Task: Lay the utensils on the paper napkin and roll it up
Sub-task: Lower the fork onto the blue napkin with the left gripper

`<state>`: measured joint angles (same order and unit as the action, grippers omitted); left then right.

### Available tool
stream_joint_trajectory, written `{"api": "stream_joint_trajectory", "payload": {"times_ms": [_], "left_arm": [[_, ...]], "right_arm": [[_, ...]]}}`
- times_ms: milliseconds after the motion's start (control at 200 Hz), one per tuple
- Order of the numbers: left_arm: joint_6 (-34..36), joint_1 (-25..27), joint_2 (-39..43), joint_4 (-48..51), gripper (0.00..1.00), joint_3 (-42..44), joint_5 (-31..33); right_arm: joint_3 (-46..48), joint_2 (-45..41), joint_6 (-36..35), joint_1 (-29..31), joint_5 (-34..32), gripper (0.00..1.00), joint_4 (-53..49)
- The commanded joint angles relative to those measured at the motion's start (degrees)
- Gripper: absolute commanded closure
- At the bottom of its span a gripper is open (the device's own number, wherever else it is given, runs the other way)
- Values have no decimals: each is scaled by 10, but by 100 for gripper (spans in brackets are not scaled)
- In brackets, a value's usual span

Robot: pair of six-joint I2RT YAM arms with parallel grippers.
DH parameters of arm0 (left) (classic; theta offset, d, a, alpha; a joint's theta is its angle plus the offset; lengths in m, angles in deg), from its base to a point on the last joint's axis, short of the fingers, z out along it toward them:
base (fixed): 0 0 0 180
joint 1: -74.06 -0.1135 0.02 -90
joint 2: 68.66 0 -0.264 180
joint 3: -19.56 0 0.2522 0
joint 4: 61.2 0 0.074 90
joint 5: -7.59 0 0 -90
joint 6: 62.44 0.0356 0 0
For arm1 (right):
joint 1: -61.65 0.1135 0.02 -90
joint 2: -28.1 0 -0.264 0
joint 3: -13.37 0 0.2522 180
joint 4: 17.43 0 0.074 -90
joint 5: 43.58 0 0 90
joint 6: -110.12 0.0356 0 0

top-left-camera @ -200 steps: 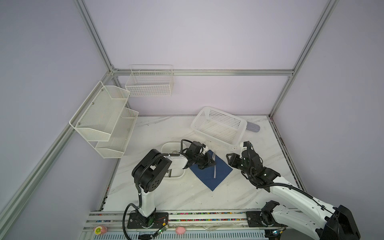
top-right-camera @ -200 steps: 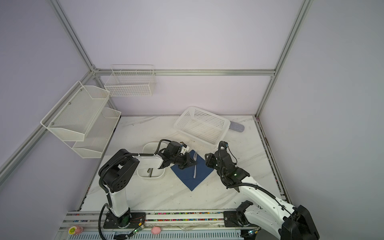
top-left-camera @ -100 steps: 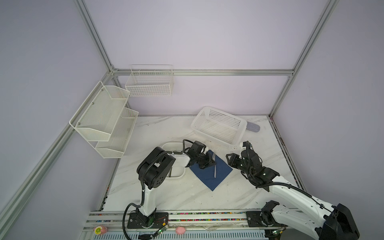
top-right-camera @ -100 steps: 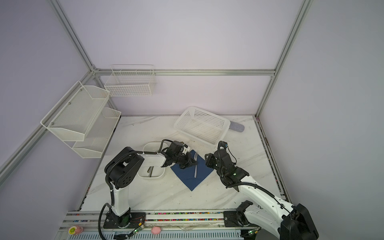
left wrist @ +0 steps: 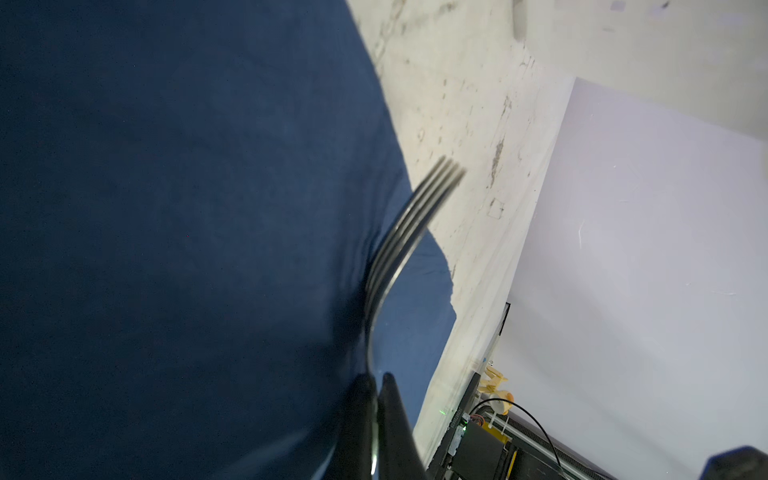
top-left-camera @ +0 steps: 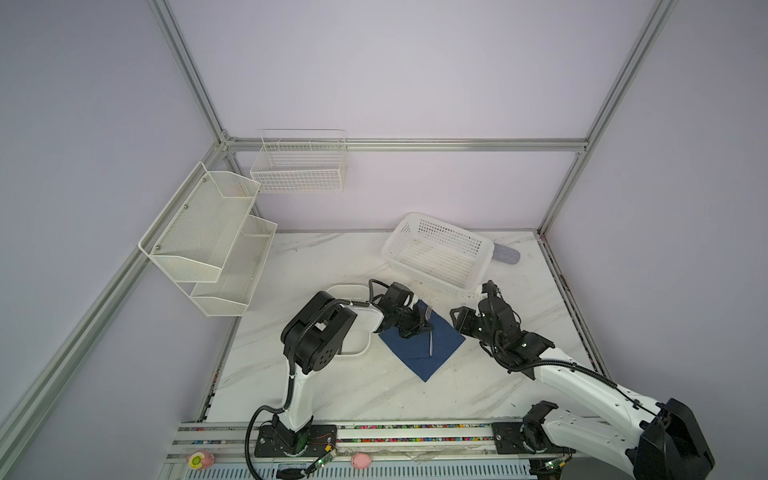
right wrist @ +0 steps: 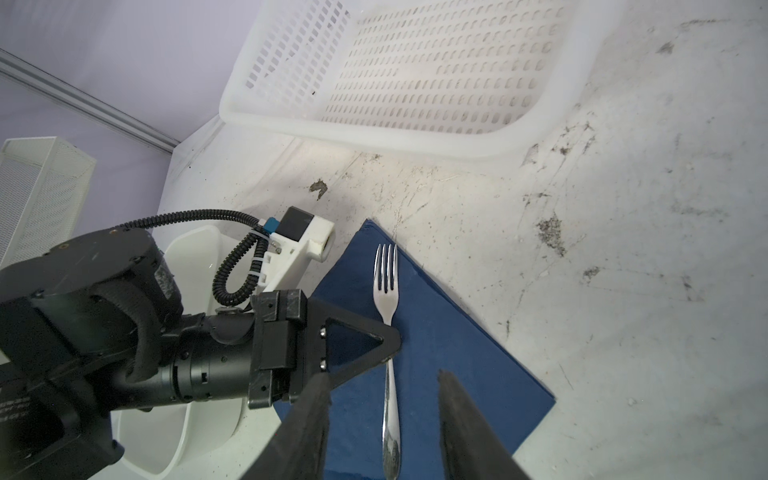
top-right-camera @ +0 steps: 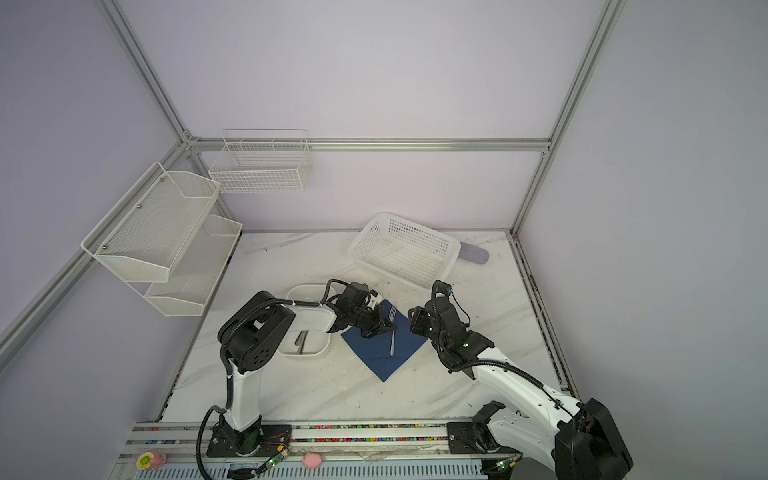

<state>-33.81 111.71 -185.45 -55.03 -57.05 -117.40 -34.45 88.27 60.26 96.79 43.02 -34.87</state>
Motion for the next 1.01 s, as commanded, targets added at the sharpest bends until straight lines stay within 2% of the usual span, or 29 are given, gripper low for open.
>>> {"api": "stream_joint_trajectory", "payload": {"times_ms": [0, 615, 775, 1000], "left_arm": [[13, 4, 3, 10, 97, -50, -1], [56, 7, 15, 104, 87, -70, 43], [72, 8, 18, 134, 80, -82, 56], [91, 11, 27, 183, 79, -97, 78]], "right_arm": [[-14, -3, -4, -1, 0, 55, -4], [-11, -3, -4, -2, 5, 55, -5], [-12, 1, -3, -1, 8, 54, -4], [-16, 10, -8, -1, 15, 54, -11]]}}
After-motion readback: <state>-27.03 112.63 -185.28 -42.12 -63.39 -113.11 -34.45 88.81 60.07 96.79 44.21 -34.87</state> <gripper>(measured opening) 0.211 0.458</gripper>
